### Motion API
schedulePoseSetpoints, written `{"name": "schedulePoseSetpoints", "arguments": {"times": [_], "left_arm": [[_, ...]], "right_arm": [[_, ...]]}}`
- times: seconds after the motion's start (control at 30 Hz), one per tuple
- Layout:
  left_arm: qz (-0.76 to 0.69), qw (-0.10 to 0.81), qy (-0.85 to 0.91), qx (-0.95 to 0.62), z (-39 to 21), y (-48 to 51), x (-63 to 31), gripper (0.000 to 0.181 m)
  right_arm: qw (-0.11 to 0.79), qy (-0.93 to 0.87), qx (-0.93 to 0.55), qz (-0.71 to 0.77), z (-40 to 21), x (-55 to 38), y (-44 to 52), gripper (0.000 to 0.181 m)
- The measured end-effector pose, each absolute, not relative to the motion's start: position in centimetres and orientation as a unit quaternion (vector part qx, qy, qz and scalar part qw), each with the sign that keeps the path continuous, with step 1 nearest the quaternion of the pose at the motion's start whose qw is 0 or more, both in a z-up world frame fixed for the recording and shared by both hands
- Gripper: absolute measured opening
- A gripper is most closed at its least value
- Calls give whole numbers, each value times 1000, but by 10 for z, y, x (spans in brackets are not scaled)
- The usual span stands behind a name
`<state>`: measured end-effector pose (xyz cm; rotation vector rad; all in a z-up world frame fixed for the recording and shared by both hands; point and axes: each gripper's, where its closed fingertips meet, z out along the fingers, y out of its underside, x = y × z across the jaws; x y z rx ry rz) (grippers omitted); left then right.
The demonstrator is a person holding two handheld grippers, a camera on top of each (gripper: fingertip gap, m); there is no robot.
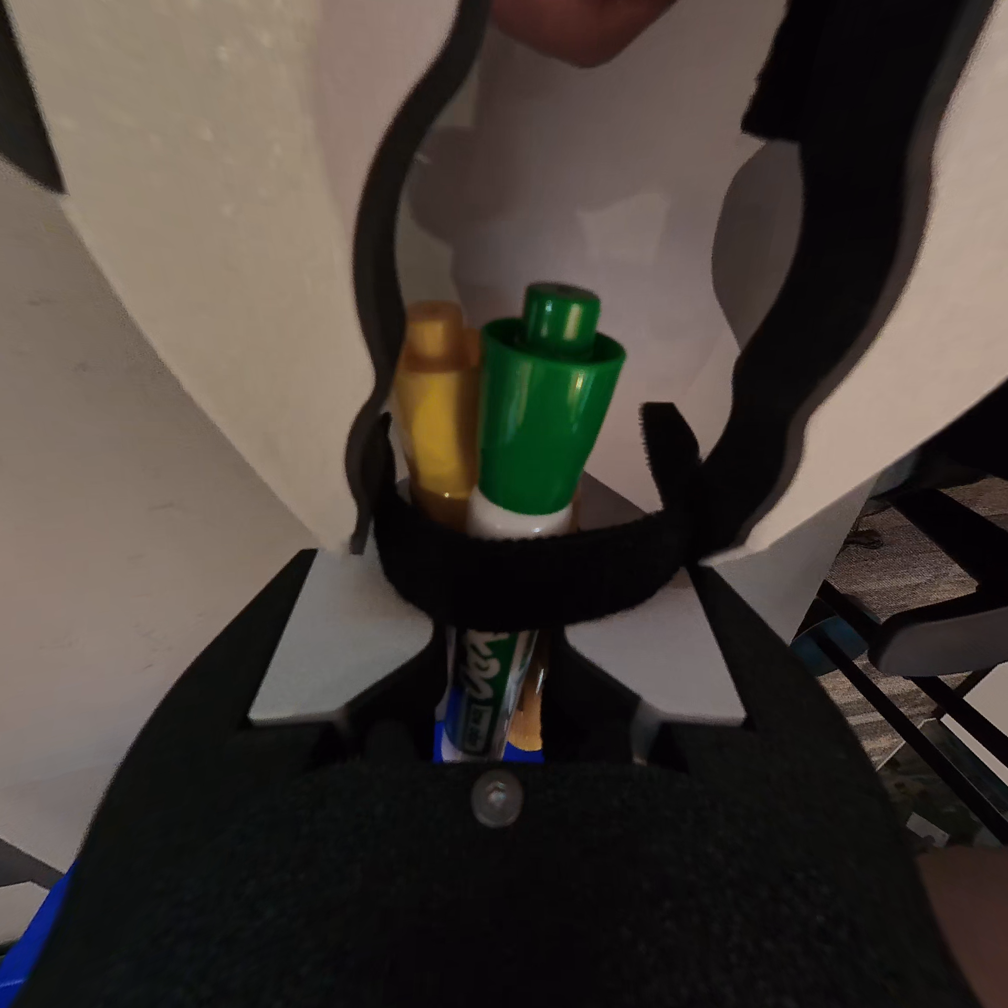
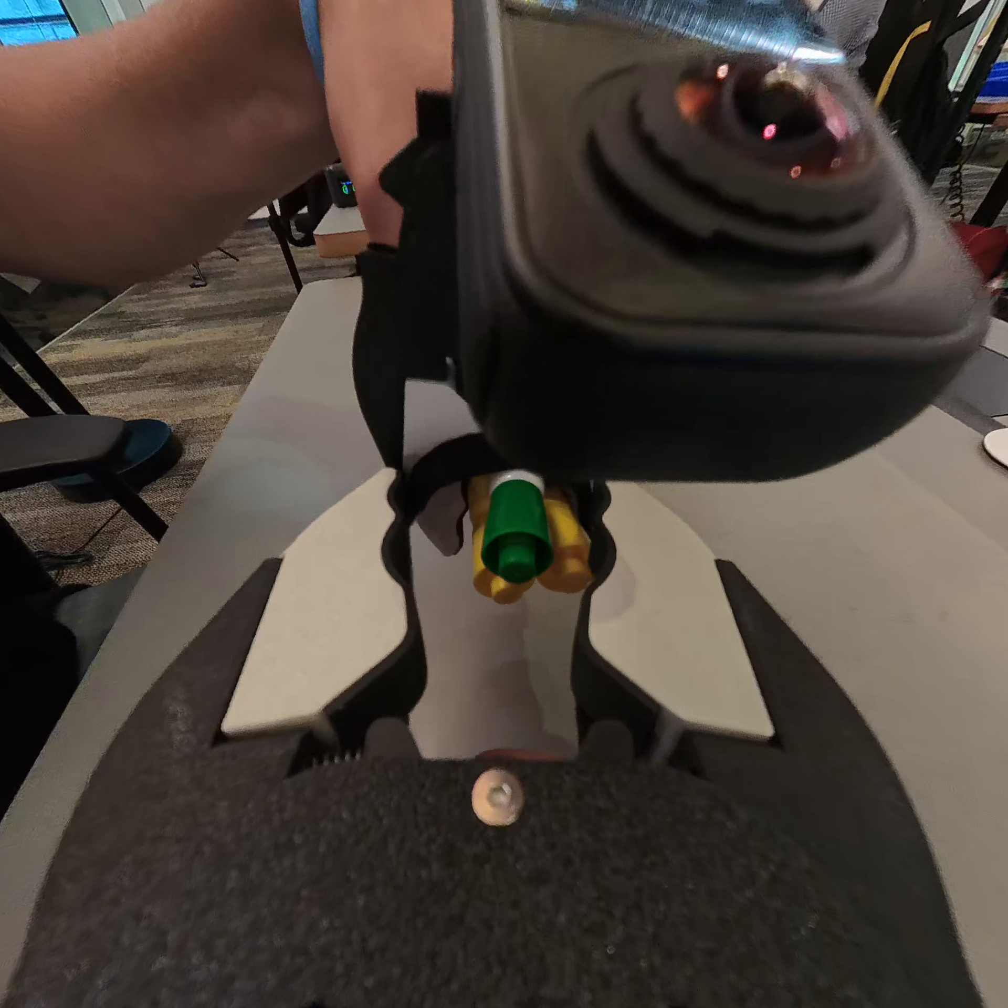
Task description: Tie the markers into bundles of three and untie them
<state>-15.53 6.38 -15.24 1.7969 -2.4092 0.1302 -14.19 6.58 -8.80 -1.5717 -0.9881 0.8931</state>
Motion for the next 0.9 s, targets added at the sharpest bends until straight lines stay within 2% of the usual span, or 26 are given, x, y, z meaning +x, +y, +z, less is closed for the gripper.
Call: {"name": "schedulePoseSetpoints", "arguments": {"times": [0.9], "left_arm": [[47, 70, -798, 597, -154, 62, -158, 41]], "right_arm": [[486, -399, -681, 375, -112, -139, 69, 47]]}}
